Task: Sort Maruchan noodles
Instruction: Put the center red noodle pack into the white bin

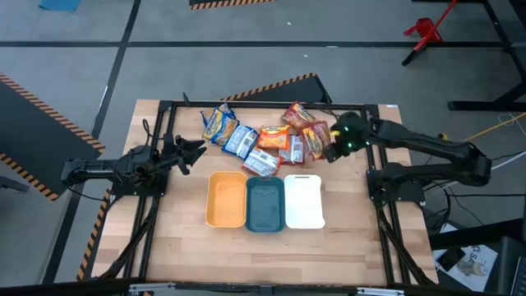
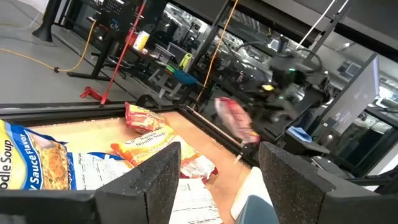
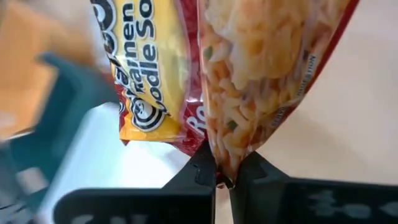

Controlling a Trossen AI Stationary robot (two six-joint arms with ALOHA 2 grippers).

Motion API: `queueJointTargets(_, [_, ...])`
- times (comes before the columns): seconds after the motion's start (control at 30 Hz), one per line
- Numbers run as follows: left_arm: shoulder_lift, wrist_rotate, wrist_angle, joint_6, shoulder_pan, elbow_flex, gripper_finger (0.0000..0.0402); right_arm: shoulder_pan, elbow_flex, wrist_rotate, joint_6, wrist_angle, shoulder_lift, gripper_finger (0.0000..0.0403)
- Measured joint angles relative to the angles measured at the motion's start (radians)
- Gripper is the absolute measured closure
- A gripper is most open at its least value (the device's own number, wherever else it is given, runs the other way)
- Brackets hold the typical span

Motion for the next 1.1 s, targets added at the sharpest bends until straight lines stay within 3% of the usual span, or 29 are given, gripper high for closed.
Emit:
queueJointTargets(0.13, [0.0,0.0,0.0,-0.014,0.0,0.0,0.0189,0.179,0.001,0.012,0.216,0.001,-0.087,0.0402])
queueJointTargets(0.27, [0.0,0.0,-0.001,-0.014,0.0,0.0,0.0189,0.39,0.001,0.104,0.43,0.008,-0.127,0.0402])
queueJointTargets(0.5, [0.0,0.0,-0.005,-0.017,0.0,0.0,0.0189,0.742,0.002,0.351,0.736,0.08,-0.084,0.0403])
queueJointTargets(0.63, [0.0,0.0,-0.006,-0.018,0.0,0.0,0.0189,0.882,0.002,0.455,0.865,0.123,-0.012,0.0403])
queueJointTargets(0.8, [0.0,0.005,-0.007,-0.017,0.0,0.0,0.0189,0.95,0.002,0.518,0.963,0.144,0.094,0.0403])
queueJointTargets(1.1, [0.0,0.005,-0.007,-0.018,0.0,0.0,0.0189,0.948,0.002,0.485,0.969,0.237,0.282,0.0403])
